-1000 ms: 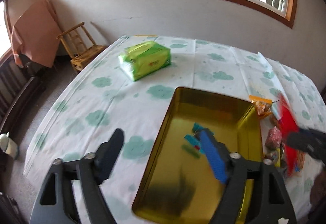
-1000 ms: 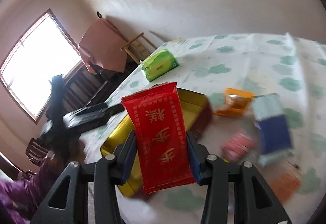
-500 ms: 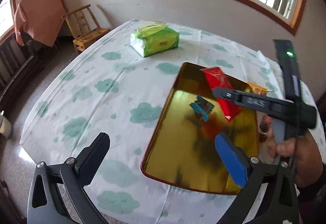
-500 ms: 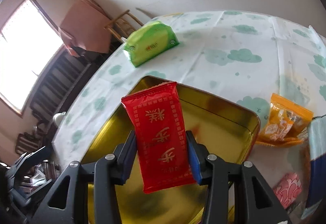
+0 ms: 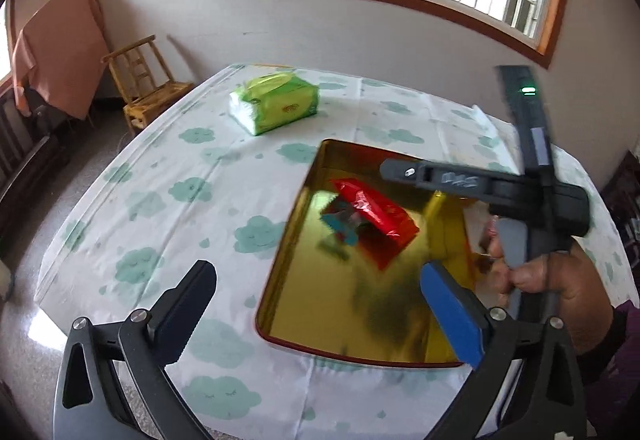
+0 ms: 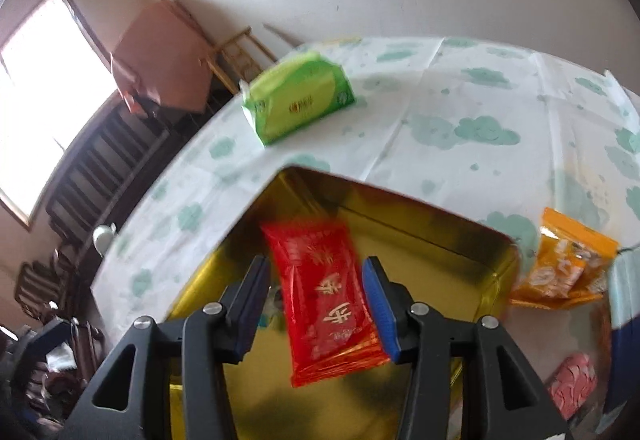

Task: Organize snacks
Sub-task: 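Carry the red packet over the tin and open the right gripper, then grasp the bag of orange peanut snacks with the right gripper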

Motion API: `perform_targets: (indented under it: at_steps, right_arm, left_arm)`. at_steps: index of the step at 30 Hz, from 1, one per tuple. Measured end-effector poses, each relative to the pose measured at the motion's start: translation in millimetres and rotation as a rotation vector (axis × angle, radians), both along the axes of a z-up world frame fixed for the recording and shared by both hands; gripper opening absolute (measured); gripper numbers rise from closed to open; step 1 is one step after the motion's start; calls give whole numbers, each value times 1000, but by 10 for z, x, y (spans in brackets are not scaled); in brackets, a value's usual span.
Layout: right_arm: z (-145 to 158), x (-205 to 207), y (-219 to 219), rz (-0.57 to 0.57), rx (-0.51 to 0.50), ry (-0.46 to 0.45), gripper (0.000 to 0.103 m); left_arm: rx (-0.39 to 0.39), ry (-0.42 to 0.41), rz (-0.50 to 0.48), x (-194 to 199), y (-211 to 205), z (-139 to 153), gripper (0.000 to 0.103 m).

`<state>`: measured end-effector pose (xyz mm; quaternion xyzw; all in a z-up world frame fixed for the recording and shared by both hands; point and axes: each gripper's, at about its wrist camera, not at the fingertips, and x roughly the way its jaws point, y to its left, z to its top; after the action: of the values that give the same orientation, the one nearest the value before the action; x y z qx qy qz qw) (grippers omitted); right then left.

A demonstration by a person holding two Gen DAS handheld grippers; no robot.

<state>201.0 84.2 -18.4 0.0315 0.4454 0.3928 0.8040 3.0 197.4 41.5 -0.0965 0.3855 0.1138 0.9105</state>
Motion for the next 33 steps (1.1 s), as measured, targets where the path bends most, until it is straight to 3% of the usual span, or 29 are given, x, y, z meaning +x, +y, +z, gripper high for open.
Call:
perform_targets:
  at_steps: [3,6,10,13,16,19,20,21,23,26,28,33]
  right_arm:
    - [163,-196,-494,-62,92,-30,49]
    - [201,-482,-1157,-152,91,-95,49]
    - [108,-774,-2078,-297,-80,-211,49]
    - [-103,-833,-2699,-401,-292,-253,49]
    - [-248,-865,-3223,-490,-315,-217,49]
    - [-327,-879,-3495,-552,-315,-207,49]
    - [-344,-880,-3549,-565,-301,-199,49]
    - [-365,-881,-3596,-572,-282,-191,49]
    - [-407,-876,-3606,-567,-270,-187,49]
    - [-480,-891,-3605,-539,-257,-182,49]
    - [-465,-912,-3588,-531,-241,-206,49]
    - [-488,-906,-3589,-520,-198,-194,49]
  left_arm:
    - [5,0,-50,4,-101,32,100]
    - [4,20,-126,25,-260,67,100]
    - [-17,55,-236,100,-496,87,100]
    - [-85,82,-344,174,-729,82,99]
    - [-157,133,-466,288,-1038,26,99]
    - [-178,174,-582,430,-1423,-94,95]
    - [-154,187,-617,491,-1565,-145,87]
    - [-128,205,-643,545,-1673,-192,71]
    - [-69,269,-687,727,-1920,-340,49]
    - [-46,337,-726,907,-2119,-560,50]
    - [-86,374,-773,1009,-2193,-688,51]
    - [-62,397,-750,1187,-2296,-857,53]
